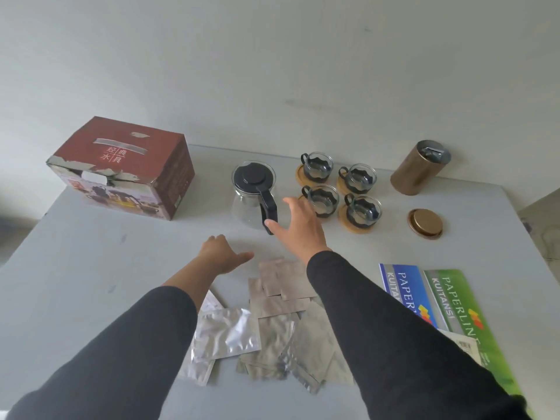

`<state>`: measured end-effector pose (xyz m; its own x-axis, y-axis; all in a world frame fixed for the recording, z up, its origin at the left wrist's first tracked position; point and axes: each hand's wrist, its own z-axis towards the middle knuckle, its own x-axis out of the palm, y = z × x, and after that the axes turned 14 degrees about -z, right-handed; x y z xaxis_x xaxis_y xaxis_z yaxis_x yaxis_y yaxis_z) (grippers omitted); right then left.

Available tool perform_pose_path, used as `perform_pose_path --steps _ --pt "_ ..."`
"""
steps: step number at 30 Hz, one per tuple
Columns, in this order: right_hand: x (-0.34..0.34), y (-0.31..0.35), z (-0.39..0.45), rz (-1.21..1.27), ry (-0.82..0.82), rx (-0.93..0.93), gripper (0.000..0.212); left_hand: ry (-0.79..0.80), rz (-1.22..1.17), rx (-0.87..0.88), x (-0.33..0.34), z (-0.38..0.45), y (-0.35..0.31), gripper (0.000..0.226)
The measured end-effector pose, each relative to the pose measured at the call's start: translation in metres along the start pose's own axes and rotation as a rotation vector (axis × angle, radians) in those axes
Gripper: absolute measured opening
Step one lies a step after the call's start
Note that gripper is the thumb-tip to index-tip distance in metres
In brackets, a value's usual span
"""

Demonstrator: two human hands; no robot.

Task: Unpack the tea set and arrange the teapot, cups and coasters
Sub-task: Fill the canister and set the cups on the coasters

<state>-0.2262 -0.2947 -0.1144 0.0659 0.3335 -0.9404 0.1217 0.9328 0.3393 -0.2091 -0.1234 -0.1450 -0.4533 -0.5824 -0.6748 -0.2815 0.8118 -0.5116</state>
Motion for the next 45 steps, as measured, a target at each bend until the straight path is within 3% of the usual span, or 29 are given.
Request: perform_pose_path --steps 8,15,24,27,30,32,36,39,42,45 --pt "0.025 0.009 0.028 -0.047 0.032 0.088 0.051 -0.025 -0.182 0.065 -0.002 0.037 -0.015 0.111" --pt "0.020 0.004 0.049 -0.073 0.026 0.200 0.031 0.008 -0.213 0.143 -0.002 0.060 -0.037 0.104" --pt "0.005 -0.026 0.074 -0.071 0.035 0.256 0.040 0.041 -0.205 0.198 0.002 0.077 -0.063 0.095" --pt "-0.004 -0.020 0.071 -0.021 -0.136 0.179 0.051 -0.031 -0.199 0.181 -0.009 0.074 -0.060 0.082" --pt "-0.018 -0.007 0.079 -0.066 -0.372 0.021 0.047 -0.149 -0.241 0.211 -0.034 0.072 -0.061 0.069" --pt "-0.023 0.009 0.089 -0.094 -0.439 -0.059 0.046 -0.273 -0.288 0.278 -0.057 0.070 -0.060 0.062" --pt "-0.014 0.063 0.098 -0.089 -0.428 -0.238 0.050 -0.558 -0.349 0.404 -0.112 0.069 -0.043 0.049" --pt "0.007 0.109 0.096 -0.072 -0.380 -0.352 0.048 -0.832 -0.286 0.399 -0.156 0.072 -0.008 0.043" --pt "0.028 0.151 0.096 -0.052 -0.289 -0.408 0.056 -0.963 -0.283 0.210 -0.194 0.076 0.035 0.042" --pt "0.045 0.185 0.097 -0.106 -0.147 -0.437 0.068 -0.841 -0.432 -0.105 -0.220 0.084 0.070 0.049"
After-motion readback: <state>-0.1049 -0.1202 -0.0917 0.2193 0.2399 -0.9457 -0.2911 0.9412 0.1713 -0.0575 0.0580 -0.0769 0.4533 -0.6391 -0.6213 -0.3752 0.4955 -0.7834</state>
